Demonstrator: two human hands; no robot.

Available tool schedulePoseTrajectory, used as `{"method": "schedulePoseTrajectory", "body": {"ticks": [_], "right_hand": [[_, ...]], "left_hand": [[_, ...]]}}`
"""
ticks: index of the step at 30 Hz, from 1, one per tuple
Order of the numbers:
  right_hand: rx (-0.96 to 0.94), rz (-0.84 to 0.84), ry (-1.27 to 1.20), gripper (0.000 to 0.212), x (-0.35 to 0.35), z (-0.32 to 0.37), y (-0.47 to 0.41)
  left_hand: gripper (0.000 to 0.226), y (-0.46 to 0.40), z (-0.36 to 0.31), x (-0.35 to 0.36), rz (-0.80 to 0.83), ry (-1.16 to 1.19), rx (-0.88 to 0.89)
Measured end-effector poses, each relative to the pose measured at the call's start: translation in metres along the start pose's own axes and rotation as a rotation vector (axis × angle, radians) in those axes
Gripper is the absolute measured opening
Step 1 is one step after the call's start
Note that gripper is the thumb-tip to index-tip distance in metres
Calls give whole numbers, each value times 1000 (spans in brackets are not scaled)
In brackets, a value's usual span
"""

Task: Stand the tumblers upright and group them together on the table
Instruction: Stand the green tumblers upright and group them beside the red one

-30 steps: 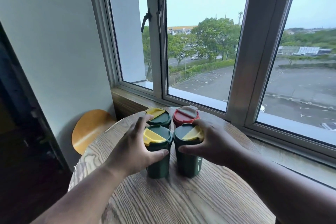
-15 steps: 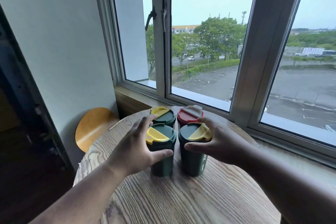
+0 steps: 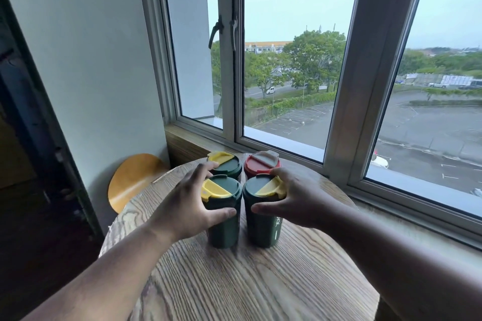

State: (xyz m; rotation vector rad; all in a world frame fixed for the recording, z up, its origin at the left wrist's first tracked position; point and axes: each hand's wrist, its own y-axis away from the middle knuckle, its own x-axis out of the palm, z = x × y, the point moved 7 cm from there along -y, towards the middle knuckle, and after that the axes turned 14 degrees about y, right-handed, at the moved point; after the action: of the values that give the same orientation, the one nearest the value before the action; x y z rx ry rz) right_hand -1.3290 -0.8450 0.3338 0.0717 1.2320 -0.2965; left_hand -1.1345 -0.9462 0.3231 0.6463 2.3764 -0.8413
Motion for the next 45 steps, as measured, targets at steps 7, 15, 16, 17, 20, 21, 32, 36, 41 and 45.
{"method": "schedulePoseTrajectory", "body": {"ticks": [7, 15, 16, 17, 20, 21, 32, 36, 41, 45], "right_hand": [[82, -119, 31, 69, -24, -16, -13], [347, -53, -161, 63, -20, -39, -77], [385, -20, -197, 61, -14, -40, -82], [415, 23, -232, 57, -9, -40, -85], [448, 129, -352, 46, 8, -41, -93], [447, 149, -398, 44, 13, -41, -94], [396, 121, -522, 29, 24, -47, -101], [361, 128, -530, 28, 23, -43, -100], [356, 132, -534, 21, 22, -38, -98], [349, 120, -541, 31, 22, -39, -100]], "left_hand": [[69, -14, -2, -25, -86, 67, 34], [50, -90, 53, -15, 59, 492, -201], [57, -94, 59, -8, 126, 573, -233], [60, -97, 64, 0, 196, 641, -252], [60, -99, 71, 19, 372, 771, -263], [61, -100, 73, 22, 414, 787, -251], [71, -111, 83, 24, 489, 811, -142], [78, -115, 87, 26, 492, 826, -115], [77, -118, 94, 30, 486, 826, -99], [75, -119, 94, 29, 467, 824, -73]]}}
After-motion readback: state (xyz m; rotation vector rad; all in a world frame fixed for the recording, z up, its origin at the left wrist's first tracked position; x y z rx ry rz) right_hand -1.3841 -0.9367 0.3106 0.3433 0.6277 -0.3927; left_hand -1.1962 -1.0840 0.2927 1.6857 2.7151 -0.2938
